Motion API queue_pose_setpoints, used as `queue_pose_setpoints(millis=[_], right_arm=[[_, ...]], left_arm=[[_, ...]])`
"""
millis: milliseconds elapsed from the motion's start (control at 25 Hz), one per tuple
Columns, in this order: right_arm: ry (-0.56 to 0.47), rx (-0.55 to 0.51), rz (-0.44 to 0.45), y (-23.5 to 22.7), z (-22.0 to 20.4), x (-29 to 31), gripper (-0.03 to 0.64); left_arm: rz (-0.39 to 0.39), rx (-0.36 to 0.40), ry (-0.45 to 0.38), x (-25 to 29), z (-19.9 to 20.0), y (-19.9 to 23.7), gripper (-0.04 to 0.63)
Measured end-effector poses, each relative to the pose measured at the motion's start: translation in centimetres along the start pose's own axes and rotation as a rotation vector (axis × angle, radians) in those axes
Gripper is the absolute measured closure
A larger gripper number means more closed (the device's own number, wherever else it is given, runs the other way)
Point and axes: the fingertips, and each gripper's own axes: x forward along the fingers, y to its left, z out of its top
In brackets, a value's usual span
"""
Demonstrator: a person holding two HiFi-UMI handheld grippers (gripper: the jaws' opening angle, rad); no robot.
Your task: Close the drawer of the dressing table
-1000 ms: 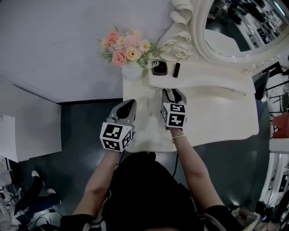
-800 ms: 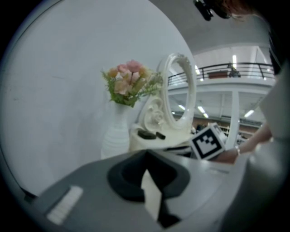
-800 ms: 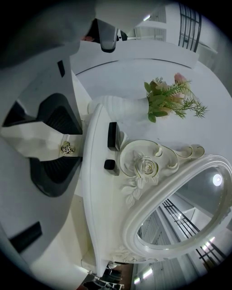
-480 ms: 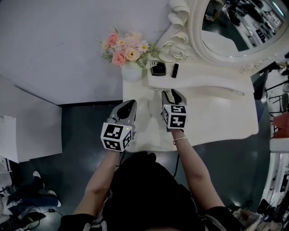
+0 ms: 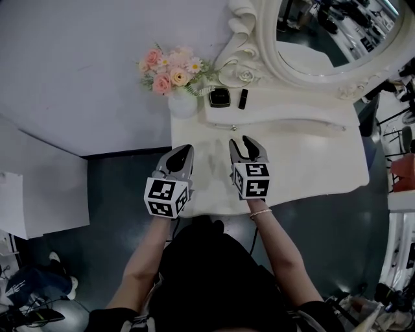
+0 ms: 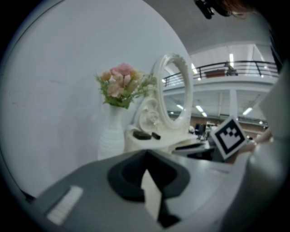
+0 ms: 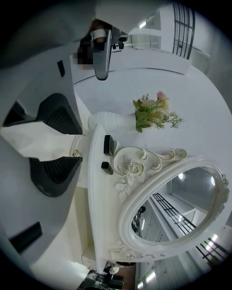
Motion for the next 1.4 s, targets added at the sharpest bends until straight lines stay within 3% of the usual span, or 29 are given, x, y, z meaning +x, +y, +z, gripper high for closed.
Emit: queue_pose_setpoints(millis=[560, 920, 1400], right_arm=[[-0.085, 0.039, 0.070, 1.9, 0.6, -6.9, 0.526], [-0.119, 0.067, 0.084, 2.2, 0.4, -9.7, 0.586], [-0.161, 0.102, 0.069, 1.4, 0.3, -12.1, 0.612]], left_arm=[[-0.009, 0.013, 0.004, -0.7, -0.6, -2.3, 0.589], [0.000, 0.020, -0.011, -1.6, -0.4, -3.4, 0.590], [0.009, 0.044, -0.015, -2.4, -0.2, -4.7, 0.589]])
